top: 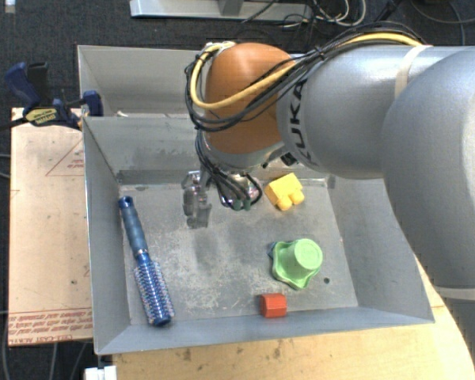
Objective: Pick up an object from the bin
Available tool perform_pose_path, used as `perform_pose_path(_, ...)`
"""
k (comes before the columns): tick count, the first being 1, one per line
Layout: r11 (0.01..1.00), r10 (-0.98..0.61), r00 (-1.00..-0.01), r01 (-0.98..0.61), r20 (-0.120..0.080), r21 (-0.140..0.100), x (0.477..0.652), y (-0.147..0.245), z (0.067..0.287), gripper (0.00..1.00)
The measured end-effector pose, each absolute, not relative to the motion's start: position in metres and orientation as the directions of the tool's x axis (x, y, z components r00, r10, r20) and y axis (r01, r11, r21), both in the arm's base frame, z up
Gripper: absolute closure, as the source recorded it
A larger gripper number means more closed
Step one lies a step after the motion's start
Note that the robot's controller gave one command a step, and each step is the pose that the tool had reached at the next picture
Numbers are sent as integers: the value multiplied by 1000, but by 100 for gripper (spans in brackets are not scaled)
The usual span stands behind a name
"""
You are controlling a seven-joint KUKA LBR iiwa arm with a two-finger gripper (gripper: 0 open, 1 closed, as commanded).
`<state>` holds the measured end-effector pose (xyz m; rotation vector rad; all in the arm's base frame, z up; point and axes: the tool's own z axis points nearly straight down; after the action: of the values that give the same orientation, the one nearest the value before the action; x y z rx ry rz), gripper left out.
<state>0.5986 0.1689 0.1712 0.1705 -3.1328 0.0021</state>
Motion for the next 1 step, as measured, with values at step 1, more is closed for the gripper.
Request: perform_pose_path(1,965,-262,-965,-262,3,0,530,124,167,100)
